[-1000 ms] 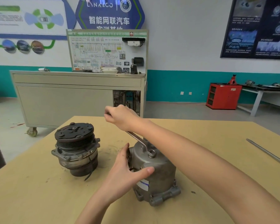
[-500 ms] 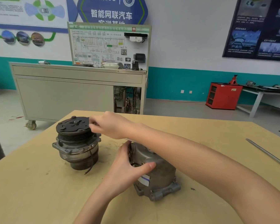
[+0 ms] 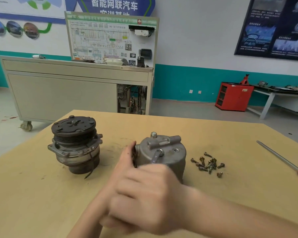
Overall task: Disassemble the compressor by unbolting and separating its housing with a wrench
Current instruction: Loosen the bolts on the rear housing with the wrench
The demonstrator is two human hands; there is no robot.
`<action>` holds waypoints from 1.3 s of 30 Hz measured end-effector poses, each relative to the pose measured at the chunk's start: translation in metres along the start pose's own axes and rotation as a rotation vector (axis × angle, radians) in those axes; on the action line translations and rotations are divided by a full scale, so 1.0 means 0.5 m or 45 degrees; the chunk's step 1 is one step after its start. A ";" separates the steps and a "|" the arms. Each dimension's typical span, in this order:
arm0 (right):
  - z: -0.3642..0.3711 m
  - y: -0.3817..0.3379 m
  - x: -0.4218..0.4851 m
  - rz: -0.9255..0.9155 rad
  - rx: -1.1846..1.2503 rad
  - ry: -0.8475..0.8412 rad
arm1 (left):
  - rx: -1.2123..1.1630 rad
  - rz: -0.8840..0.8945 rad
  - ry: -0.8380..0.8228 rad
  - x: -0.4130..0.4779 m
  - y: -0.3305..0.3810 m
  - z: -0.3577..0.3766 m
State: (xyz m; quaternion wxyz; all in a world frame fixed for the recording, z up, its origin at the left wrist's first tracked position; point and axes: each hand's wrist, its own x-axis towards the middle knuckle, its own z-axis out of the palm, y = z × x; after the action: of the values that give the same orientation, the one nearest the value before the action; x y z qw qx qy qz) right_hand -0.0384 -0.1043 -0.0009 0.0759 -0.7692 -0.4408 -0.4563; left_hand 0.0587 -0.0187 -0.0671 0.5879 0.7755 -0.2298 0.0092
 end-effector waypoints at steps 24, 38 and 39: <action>0.104 0.445 0.035 1.250 -0.187 -0.987 | 0.024 -0.043 -0.085 0.005 0.009 -0.009; 0.133 0.413 0.093 1.197 0.177 -0.768 | 0.082 -0.067 -0.090 0.002 0.017 -0.007; 0.125 0.417 0.089 1.227 0.227 -0.737 | 0.085 -0.066 -0.088 0.002 0.017 -0.007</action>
State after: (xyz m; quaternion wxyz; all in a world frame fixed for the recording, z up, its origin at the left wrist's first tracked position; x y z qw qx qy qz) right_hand 0.1658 -0.1702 0.0572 0.2163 -0.9678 -0.0796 -0.1016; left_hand 0.0574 -0.0178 -0.0582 0.5534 0.8003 -0.2294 -0.0249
